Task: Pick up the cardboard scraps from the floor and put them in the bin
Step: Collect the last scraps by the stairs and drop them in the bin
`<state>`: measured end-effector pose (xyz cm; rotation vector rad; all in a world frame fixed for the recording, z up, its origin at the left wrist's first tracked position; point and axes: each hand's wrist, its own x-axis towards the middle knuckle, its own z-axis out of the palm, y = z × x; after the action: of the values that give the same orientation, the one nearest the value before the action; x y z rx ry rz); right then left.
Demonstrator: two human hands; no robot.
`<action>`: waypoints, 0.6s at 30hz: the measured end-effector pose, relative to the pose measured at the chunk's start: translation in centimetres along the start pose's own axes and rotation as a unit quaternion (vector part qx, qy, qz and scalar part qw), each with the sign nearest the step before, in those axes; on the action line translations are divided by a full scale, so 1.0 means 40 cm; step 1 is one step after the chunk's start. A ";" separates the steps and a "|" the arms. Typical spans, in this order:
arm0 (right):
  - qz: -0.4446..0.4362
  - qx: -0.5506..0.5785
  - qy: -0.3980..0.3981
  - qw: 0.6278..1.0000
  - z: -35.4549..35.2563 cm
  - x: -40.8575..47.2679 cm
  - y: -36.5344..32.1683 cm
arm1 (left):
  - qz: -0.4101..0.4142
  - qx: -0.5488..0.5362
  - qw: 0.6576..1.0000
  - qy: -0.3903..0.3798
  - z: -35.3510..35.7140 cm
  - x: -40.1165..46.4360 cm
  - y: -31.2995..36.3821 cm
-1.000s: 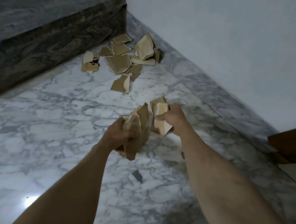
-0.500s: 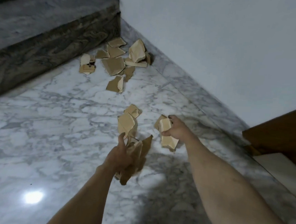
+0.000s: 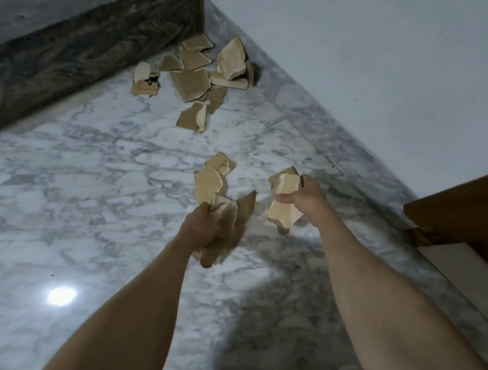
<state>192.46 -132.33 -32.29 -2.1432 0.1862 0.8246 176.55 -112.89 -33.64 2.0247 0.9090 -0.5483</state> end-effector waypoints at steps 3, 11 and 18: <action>0.037 -0.047 -0.039 0.997 -0.023 -0.038 0.029 | 0.018 -0.023 0.998 0.046 -0.052 0.055 0.044; -0.036 -0.212 0.037 0.976 0.115 -0.084 0.154 | -0.034 0.149 0.981 0.116 -0.060 0.163 0.101; -0.043 -0.259 0.080 0.962 0.131 -0.099 0.132 | -0.010 0.104 0.985 0.134 -0.051 0.129 0.118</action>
<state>184.73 -132.50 -35.66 -2.6913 -0.0506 0.6995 183.57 -110.98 -33.46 2.3210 1.0677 -0.4014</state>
